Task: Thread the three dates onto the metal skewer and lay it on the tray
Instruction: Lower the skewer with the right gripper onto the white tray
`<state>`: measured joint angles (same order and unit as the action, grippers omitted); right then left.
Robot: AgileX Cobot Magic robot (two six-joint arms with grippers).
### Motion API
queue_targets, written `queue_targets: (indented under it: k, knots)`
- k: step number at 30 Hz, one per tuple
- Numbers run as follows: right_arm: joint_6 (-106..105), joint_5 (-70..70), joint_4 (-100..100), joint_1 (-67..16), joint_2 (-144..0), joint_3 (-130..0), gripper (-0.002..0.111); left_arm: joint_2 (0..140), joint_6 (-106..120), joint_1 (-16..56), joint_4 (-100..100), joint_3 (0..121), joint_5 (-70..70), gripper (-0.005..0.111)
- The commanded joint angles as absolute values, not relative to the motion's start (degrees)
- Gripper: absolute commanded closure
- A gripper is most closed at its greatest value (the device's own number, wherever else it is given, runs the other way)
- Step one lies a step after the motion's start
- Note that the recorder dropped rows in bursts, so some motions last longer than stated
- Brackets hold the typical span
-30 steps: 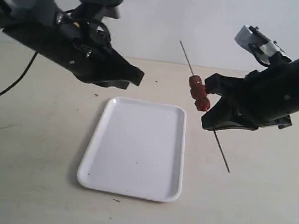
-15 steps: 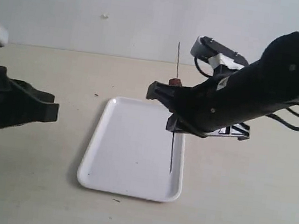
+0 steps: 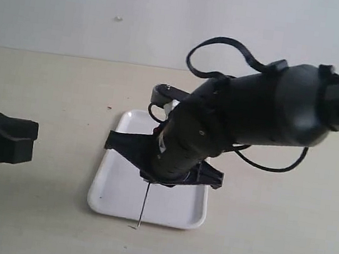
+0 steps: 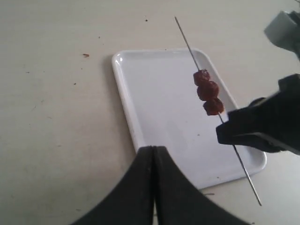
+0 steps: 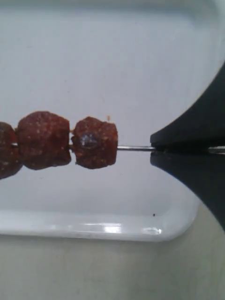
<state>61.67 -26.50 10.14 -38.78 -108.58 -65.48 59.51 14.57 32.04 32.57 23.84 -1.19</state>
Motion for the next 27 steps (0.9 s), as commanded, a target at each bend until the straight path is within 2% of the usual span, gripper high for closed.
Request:
queue_targets:
  k: [1, 23, 27]
  knots:
    - [63.6, -32.6, 14.9, -38.9, -112.3, -70.8, 0.108, 58.2, 14.2, 32.0, 32.7, 23.5, -4.3, 0.107]
    - [63.5, -32.1, 13.0, -38.8, -119.2, -72.4, 0.108, 56.6, 14.2, 32.0, 32.7, 23.5, -6.9, 0.107]
    - [63.5, -31.6, 13.0, -38.8, -119.2, -72.4, 0.098, 56.6, 14.2, 32.0, 32.7, 23.5, -6.9, 0.107]
